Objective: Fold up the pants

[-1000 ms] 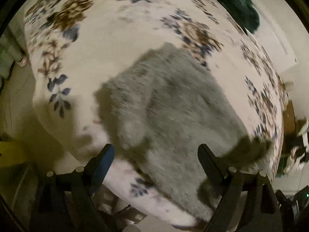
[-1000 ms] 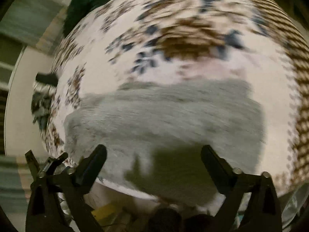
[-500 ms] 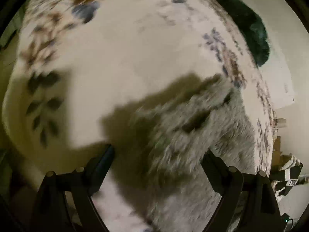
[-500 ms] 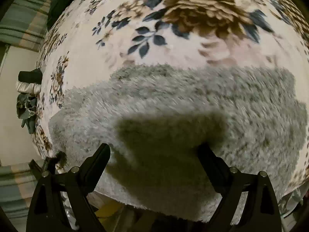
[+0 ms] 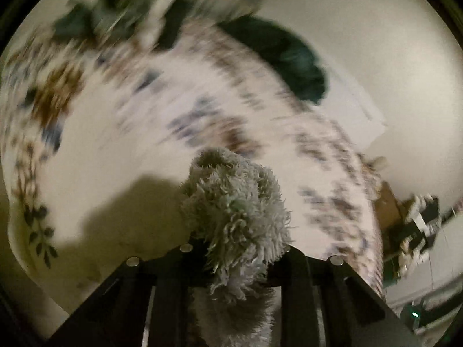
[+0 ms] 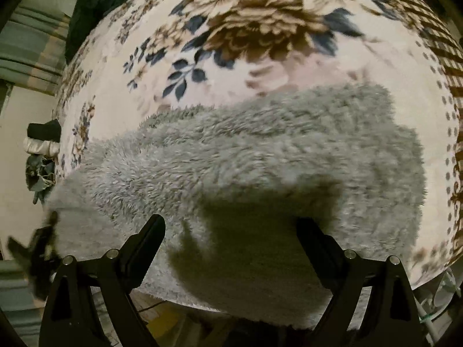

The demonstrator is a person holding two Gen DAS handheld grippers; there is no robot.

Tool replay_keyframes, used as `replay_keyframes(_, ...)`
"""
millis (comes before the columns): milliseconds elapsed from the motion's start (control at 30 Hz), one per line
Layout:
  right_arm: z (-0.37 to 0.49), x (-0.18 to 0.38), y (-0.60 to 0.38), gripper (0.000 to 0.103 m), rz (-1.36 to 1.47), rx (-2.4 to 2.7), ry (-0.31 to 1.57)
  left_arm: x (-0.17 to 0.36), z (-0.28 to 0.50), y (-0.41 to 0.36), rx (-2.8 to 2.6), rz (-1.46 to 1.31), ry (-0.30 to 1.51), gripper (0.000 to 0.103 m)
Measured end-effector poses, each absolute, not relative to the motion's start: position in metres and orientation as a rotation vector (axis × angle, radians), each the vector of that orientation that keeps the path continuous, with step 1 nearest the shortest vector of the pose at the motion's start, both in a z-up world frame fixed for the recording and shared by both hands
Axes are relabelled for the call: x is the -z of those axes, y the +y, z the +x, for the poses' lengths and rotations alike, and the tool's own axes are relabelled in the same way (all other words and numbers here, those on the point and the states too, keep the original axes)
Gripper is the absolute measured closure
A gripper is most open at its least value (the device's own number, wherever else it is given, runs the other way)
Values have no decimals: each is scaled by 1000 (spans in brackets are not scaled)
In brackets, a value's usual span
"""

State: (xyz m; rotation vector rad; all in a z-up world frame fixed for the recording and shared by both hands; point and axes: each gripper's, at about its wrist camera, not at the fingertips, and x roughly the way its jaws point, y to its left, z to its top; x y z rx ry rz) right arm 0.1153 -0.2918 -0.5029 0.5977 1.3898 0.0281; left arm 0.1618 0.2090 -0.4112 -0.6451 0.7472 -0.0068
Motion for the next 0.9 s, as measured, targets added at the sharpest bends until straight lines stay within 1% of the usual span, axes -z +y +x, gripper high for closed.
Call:
replay_keyframes(133,99,492,-321,9,649,-15,1351,336,143,130,169,-521,681,85)
replay_keyframes(233,78,485,-354,9,716,17,1329,311,136,68,273,-440,689,85)
replay_keyframes(300,62,484,-375,9,758,42,1318,306,131,16,351,-387,716,85)
replay_keyframes(433,19,484,-432,9,821,131,1299,317,123,-81,501,-296,782,85)
replay_keyframes(567,-21,493,-476,9,867,218,1294,343,108,-170,629,-179,835,85)
replay_keyframes(700,-56,500,-517,9,901,303,1282,381,91,-240,720,-36,912,85)
replay_keyframes(800,-73,503,-538,9,912,346,1274,413,85,-272,734,68,1014,84)
replay_keyframes(833,-77,503,-543,9,914,352,1273,420,85,-278,737,92,1044,81)
replay_keyframes(900,-82,504,-550,9,917,359,1272,428,84,-282,742,109,1102,72)
